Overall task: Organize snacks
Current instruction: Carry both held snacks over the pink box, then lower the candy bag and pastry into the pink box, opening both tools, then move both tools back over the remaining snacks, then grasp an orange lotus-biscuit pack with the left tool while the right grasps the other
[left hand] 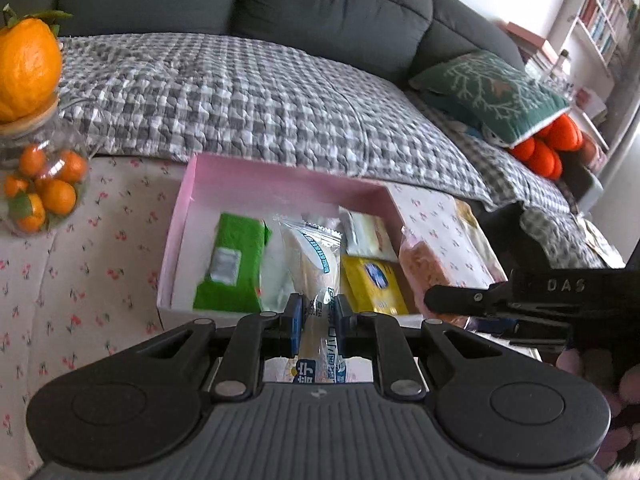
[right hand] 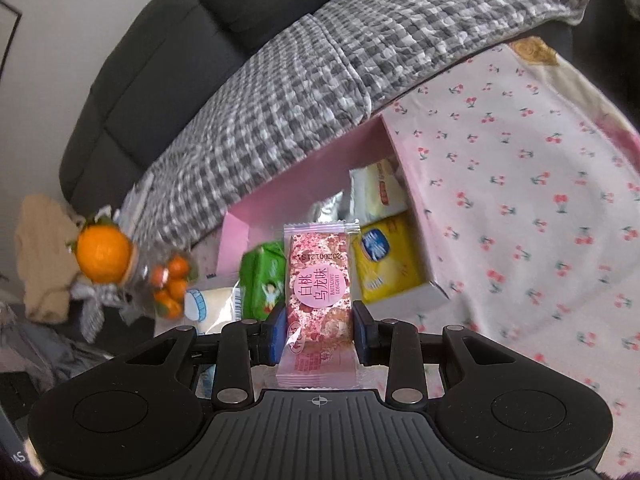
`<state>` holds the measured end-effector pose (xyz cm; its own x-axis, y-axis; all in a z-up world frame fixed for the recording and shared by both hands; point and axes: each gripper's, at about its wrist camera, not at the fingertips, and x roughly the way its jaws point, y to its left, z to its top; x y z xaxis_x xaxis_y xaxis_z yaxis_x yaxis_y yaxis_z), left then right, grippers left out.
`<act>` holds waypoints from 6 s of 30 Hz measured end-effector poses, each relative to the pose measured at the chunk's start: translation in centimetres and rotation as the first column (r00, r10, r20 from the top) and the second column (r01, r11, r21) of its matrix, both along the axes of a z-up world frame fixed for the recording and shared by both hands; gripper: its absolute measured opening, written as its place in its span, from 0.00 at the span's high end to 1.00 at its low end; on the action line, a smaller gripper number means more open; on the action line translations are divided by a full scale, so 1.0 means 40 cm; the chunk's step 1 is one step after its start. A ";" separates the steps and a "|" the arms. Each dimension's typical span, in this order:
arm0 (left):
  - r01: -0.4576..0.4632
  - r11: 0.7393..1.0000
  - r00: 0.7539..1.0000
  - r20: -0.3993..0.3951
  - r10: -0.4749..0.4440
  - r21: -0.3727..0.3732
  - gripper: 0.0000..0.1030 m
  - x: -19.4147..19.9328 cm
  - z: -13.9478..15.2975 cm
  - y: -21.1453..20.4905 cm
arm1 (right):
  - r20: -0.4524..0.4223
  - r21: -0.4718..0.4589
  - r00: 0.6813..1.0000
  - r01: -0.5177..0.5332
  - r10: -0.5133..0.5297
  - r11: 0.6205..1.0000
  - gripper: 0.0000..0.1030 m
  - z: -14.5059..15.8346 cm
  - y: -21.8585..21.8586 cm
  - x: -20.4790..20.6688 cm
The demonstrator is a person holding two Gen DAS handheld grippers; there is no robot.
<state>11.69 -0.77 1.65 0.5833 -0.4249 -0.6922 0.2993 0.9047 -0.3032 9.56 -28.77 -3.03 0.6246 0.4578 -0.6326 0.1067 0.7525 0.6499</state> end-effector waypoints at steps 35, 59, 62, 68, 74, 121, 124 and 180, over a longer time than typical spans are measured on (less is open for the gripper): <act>-0.038 0.980 0.998 0.050 0.029 0.195 0.60 0.232 -0.097 -0.111 | -0.061 0.067 0.993 0.108 -0.104 0.992 0.46 -0.092 -0.027 0.128; -0.021 0.985 1.000 0.021 0.018 0.173 0.16 0.086 -0.024 -0.009 | -0.008 -0.026 1.000 -0.014 0.014 1.000 0.22 -0.020 -0.006 0.064; -0.025 0.980 0.999 0.029 0.020 0.196 0.11 0.058 -0.018 0.009 | 0.001 -0.044 1.000 -0.026 0.026 0.999 0.17 -0.008 0.000 0.044; -0.044 0.977 0.998 0.047 0.035 0.210 0.05 0.005 -0.003 0.048 | 0.017 -0.086 0.997 -0.071 0.073 0.994 0.16 0.013 0.024 0.008; -0.064 0.976 0.997 0.046 0.056 0.209 0.04 -0.039 0.005 0.094 | 0.017 -0.116 0.993 -0.111 0.113 0.987 0.15 0.015 0.054 -0.023; 0.174 0.931 0.982 -0.121 -0.142 0.320 0.55 -0.149 -0.168 0.313 | -0.141 -0.146 0.925 -0.372 0.353 0.917 0.16 -0.092 0.500 -0.046; 0.173 0.932 0.983 -0.118 -0.142 0.319 0.59 -0.153 -0.166 0.319 | -0.138 -0.178 0.936 -0.345 0.323 0.922 0.16 -0.099 0.507 -0.040; -0.006 0.955 0.999 0.034 -0.004 0.296 0.40 -0.187 -0.181 0.400 | 0.100 -0.640 0.821 -0.380 0.562 0.668 0.55 -0.154 0.565 -0.132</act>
